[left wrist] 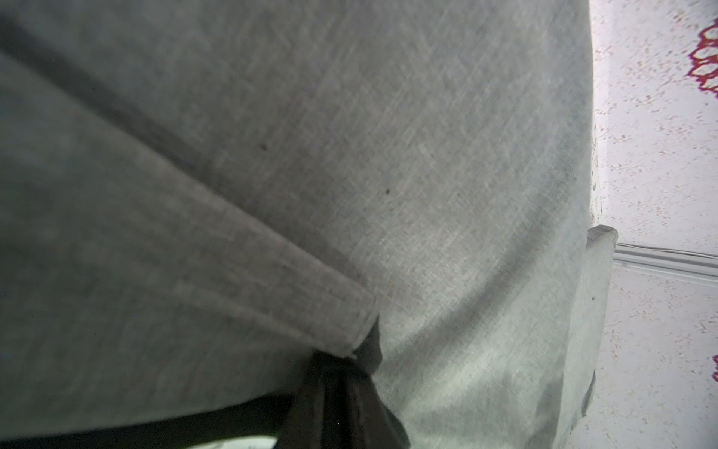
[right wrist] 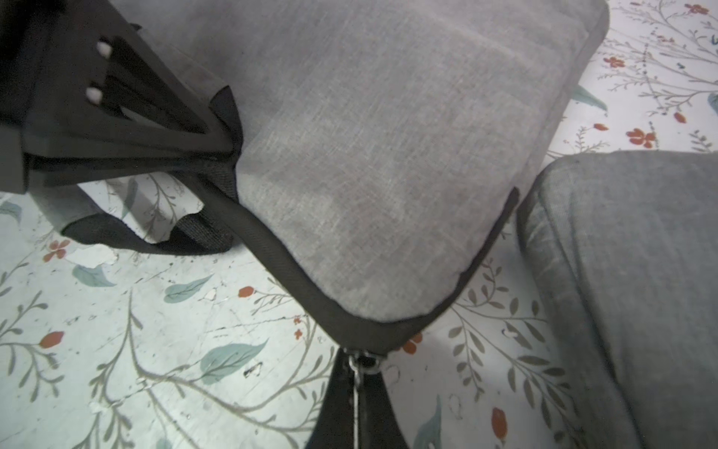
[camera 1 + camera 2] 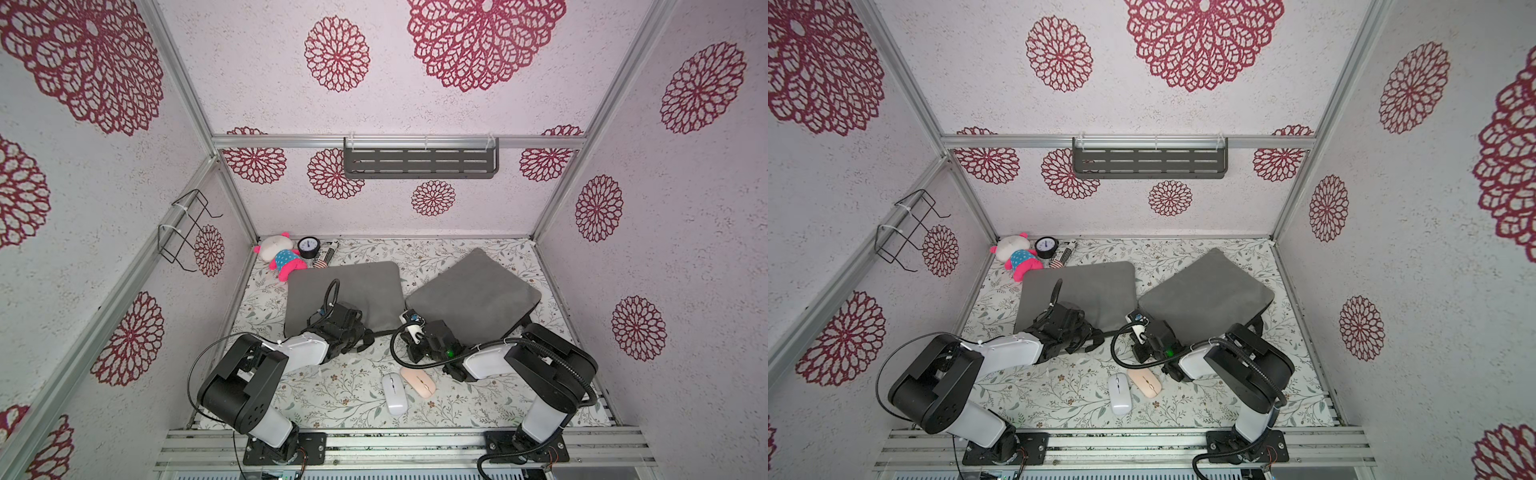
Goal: Put the mouse into the laptop bag
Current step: Unzip the zipper on the zippered laptop bag.
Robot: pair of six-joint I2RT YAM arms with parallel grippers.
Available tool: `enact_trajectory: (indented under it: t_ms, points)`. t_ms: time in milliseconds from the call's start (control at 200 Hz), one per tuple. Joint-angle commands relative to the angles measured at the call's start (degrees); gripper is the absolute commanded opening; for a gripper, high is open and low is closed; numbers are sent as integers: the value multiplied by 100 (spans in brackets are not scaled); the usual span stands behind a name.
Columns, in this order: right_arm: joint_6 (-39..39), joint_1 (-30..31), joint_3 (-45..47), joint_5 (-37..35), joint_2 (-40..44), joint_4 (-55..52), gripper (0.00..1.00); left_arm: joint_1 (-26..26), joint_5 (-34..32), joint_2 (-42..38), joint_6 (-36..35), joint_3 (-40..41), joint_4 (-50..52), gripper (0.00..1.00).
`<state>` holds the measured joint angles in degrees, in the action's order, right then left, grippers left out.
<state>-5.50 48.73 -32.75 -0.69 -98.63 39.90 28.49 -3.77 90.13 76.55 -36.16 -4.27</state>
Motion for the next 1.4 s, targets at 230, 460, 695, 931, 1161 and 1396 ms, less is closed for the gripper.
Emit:
enact_trajectory:
  t_ms: [230,460,695,931,1161,1396]
  points:
    - [277,503,-138,292,56,-439,0,-81,-18,275,7,-590,-228,5]
    - [-127,483,-256,-75,123,-453,0,-78,56,188,17,-721,-235,11]
    - [-605,59,-618,-532,158,-1070,0,-89,-390,-773,-191,-427,454,98]
    - [-1203,-900,-948,-488,98,-1465,0,-719,-736,-2299,-727,357,1138,98]
    - [-1485,-1911,-1553,-270,-440,-1833,0,-1297,-1216,-3788,-1185,767,2332,98]
    - [-1583,-2405,-2060,-322,-857,-2191,0,-2501,-10,-3620,-1561,1239,1952,98]
